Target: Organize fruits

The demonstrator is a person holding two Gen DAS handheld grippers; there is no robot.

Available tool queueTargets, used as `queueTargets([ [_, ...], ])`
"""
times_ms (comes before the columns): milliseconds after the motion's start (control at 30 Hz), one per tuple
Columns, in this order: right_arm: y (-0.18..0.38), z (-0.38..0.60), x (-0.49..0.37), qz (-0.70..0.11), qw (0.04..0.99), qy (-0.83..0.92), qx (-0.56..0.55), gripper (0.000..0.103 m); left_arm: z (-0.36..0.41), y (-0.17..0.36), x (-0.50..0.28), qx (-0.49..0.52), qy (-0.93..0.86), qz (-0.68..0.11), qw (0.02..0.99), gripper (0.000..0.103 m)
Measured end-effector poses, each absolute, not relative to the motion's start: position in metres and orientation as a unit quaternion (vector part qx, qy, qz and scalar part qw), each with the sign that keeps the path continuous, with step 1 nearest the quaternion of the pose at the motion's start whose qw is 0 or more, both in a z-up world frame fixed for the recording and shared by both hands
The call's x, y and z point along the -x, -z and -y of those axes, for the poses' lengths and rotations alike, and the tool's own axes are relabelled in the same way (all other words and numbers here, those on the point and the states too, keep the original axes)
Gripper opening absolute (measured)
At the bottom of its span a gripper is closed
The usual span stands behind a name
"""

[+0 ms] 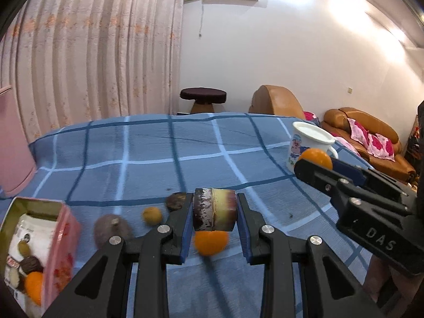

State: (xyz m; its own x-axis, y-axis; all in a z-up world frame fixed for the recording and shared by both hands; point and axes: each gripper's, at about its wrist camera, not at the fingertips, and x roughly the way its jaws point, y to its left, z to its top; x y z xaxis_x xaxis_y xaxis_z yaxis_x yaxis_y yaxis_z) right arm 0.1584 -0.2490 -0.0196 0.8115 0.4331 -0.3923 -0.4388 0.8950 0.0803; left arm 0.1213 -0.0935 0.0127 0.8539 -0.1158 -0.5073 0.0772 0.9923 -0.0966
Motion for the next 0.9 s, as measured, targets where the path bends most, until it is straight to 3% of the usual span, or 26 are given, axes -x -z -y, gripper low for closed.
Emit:
queueTargets([
  [900, 0.004, 0.123, -0.12, -0.188, 0.919, -0.342, 0.052, 0.045, -0.014, -0.023, -0.068, 0.044, -0.042, -0.244, 0.968, 0.032],
])
